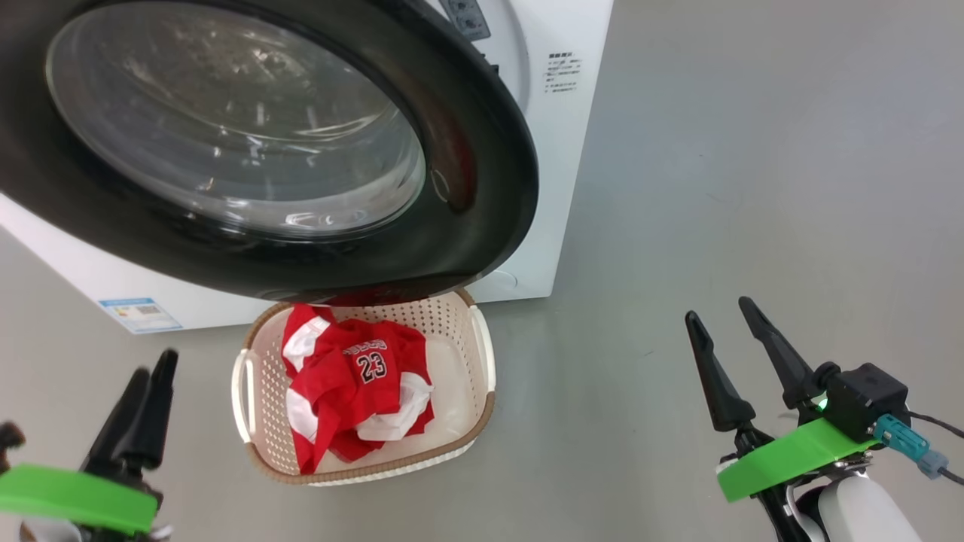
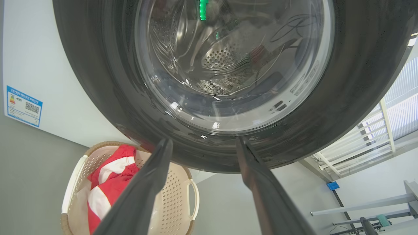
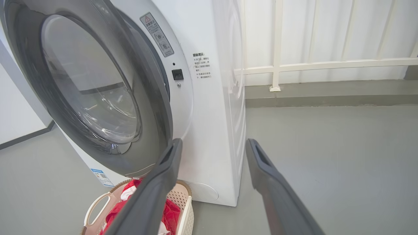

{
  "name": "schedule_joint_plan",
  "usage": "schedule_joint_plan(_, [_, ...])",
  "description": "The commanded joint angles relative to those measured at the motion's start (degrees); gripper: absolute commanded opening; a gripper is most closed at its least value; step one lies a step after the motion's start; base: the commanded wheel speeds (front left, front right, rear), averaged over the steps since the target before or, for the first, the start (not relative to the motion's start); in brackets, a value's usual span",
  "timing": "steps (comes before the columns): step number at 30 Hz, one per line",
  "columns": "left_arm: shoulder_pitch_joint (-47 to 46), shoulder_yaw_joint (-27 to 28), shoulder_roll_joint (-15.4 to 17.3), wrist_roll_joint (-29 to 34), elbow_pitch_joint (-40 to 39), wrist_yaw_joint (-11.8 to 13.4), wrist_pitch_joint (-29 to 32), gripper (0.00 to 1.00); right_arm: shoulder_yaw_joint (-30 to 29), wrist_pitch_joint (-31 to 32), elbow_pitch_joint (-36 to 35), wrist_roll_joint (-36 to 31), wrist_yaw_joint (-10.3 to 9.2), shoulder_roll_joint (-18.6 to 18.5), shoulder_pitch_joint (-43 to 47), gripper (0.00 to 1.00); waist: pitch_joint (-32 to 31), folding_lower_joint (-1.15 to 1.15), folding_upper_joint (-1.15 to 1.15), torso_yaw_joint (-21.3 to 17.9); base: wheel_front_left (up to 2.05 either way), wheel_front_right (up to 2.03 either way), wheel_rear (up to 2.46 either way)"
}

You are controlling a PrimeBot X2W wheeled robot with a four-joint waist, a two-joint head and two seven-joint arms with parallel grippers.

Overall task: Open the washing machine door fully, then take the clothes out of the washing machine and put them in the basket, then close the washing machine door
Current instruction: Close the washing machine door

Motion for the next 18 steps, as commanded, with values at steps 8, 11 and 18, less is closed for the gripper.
schedule_joint_plan(8, [2.92,5.54,-0.51,7.90,3.81,-0.23,-1.89,1.00,0.70,-0.27,-1.08,0.44,0.09,-0.57,2.29,1.00,-0.42,0.00,0.00,-1.82,0.00,0.00,0.00])
schedule_joint_plan(11, [3.97,7.69,-2.63,12.82,5.57,-0.23,-1.91,1.00,0.47,-0.27,-1.13,0.46,0.09,-0.58,2.48,1.00,-0.33,0.00,0.00,-2.58,0.00,0.00,0.00])
schedule_joint_plan(18, [5.93,12.66,-6.88,21.79,6.43,-0.23,-1.92,1.00,0.00,-0.27,-1.19,0.36,0.09,-0.65,2.75,1.00,-0.72,0.00,0.00,-3.94,0.00,0.00,0.00])
